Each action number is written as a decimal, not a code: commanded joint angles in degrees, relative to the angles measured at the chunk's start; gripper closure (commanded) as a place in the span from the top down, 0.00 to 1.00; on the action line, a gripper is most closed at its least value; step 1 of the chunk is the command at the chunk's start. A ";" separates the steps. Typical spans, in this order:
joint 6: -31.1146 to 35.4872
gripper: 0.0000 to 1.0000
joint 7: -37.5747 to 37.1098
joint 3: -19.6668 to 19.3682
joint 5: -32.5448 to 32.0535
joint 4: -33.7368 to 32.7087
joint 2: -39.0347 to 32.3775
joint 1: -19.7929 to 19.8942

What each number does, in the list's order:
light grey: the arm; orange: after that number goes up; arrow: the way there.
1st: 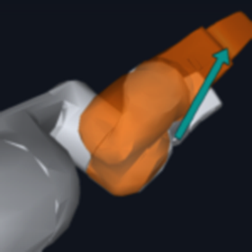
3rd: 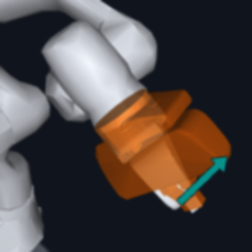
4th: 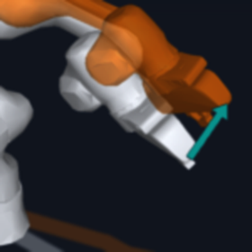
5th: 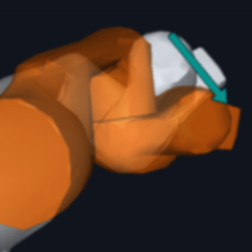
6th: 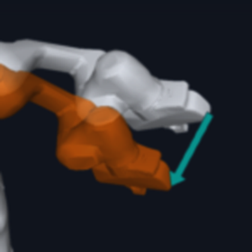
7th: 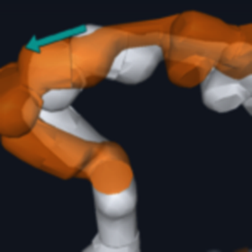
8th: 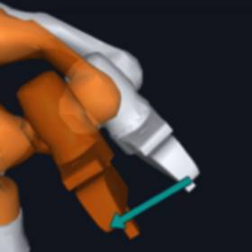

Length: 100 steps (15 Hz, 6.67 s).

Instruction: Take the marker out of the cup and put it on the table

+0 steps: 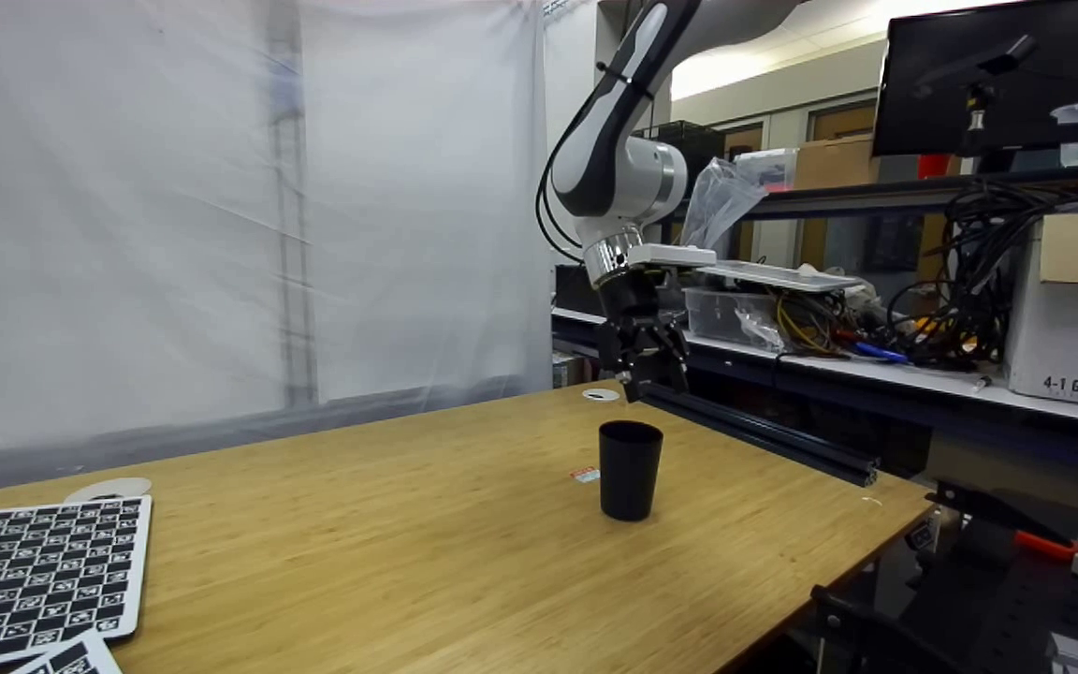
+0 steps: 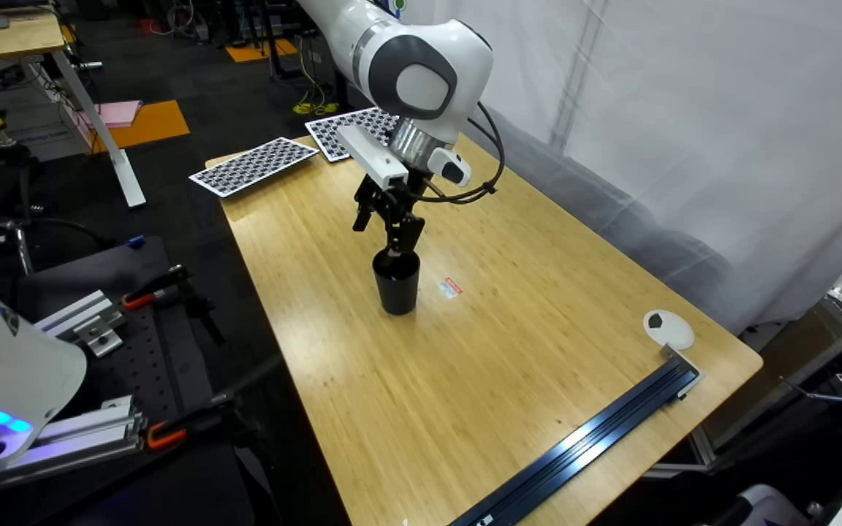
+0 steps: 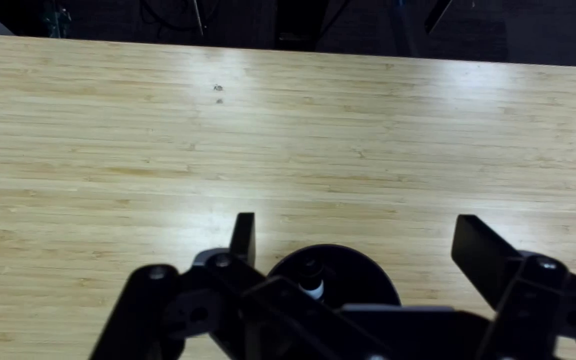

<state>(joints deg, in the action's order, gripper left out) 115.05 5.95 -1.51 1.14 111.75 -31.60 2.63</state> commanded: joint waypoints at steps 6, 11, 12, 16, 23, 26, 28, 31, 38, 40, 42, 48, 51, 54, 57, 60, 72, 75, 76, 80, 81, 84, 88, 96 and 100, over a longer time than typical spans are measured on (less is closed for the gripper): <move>-1.20 1.00 0.74 0.21 -2.79 -2.37 -2.66 -0.02; -2.70 1.00 0.60 0.09 -4.00 -5.85 -6.18 -0.10; -3.10 1.00 0.67 0.11 -4.23 -6.78 -6.92 -0.11; -4.54 0.82 0.58 0.06 -5.35 -9.96 -9.37 -0.38; -7.76 0.62 0.58 0.05 -6.58 -13.88 -11.47 -0.70; -9.19 0.61 0.54 0.08 -7.16 -15.46 -12.15 -1.05; -10.39 0.62 0.44 0.13 -7.77 -16.54 -12.54 -1.58; -11.98 0.54 0.49 0.25 -8.69 -18.17 -13.45 -2.45; -13.94 0.53 1.04 0.37 -9.59 -20.84 -15.56 -2.88; -14.16 0.52 1.26 0.39 -9.65 -21.15 -15.84 -2.79; -14.34 0.40 1.47 0.41 -9.70 -21.39 -16.19 -2.78; -14.85 0.51 1.88 0.41 -10.07 -21.61 -16.76 -2.97; -15.37 0.52 2.14 0.41 -10.41 -22.13 -17.60 -3.01; -15.92 0.43 2.23 0.36 -10.85 -23.00 -18.88 -3.12; -16.89 0.33 2.39 0.35 -11.15 -24.01 -19.84 -3.28; -17.58 0.34 2.51 0.33 -11.42 -24.79 -20.33 -3.40; -21.50 0.49 3.83 0.49 -11.92 -29.03 -22.95 -3.56; -22.91 0.41 4.01 0.44 -12.27 -31.08 -24.57 -3.95; -23.35 0.30 4.11 0.45 -12.42 -31.81 -25.14 -4.14; -25.10 0.41 4.34 0.54 -13.30 -34.52 -26.86 -5.04; -25.50 0.43 4.40 0.58 -13.51 -35.19 -27.22 -5.22; -26.47 0.46 4.73 0.66 -13.84 -36.47 -27.90 -5.40; -26.70 0.42 6.68 1.04 -13.55 -37.28 -28.91 -4.62; -26.31 0.12 9.06 1.15 -13.56 -36.97 -29.57 -3.88; -26.13 0.05 9.38 1.09 -13.64 -36.81 -29.41 -3.86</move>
<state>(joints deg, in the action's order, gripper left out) 90.52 14.36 -1.17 -11.69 76.34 -60.56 -2.00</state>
